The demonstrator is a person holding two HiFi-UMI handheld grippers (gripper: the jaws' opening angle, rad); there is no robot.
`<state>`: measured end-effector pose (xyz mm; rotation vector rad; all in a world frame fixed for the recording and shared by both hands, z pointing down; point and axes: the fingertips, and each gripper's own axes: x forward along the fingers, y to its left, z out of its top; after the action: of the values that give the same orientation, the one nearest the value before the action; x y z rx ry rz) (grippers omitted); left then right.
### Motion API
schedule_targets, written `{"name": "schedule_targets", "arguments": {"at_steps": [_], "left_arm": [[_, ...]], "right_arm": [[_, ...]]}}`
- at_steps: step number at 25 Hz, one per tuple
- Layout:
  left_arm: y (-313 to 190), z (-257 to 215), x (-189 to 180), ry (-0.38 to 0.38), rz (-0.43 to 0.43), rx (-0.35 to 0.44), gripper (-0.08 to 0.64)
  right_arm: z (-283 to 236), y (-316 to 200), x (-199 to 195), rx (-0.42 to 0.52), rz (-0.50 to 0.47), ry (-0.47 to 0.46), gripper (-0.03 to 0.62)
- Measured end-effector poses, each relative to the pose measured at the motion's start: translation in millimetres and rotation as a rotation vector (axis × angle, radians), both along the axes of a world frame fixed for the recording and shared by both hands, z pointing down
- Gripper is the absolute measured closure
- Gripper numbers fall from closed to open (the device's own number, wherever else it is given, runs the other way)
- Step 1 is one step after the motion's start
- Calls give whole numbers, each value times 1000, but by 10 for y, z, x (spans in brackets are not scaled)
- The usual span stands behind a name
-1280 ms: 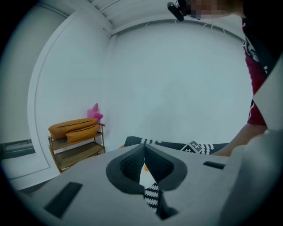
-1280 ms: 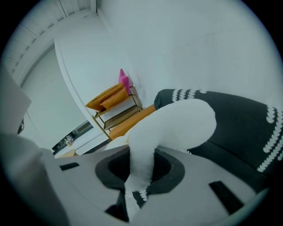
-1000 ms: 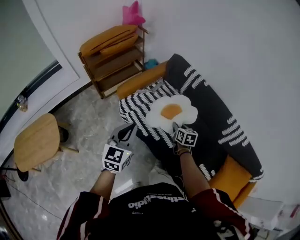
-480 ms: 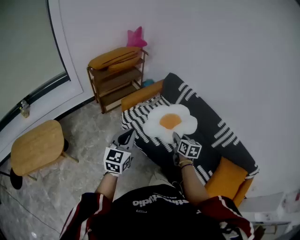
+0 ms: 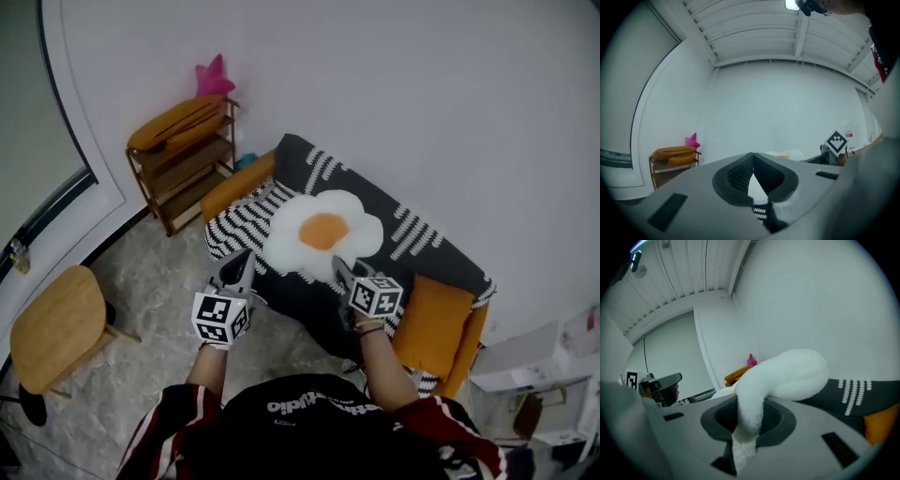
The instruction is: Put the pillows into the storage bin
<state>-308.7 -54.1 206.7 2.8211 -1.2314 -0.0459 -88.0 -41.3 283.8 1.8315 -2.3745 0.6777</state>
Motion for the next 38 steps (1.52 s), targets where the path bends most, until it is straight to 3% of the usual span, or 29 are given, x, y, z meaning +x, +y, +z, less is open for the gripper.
{"name": "schedule_targets", "arguments": {"at_steps": [7,14,27,38], "left_arm": [[318,-113,889,0,178,26,555],[1032,-130,1908,-1,358,35,555],[3365,-159,3760,-16,767,42,555],[5254,40,4616,-98,1103,60,555]], "right_arm": [[-170,763,625,33,116,-17,515],[-239,1807,1278,55,227,-12,514],[-174,4593,2590,69,609,-41,509],[311,6713,2907,59,939,-124,506]]}}
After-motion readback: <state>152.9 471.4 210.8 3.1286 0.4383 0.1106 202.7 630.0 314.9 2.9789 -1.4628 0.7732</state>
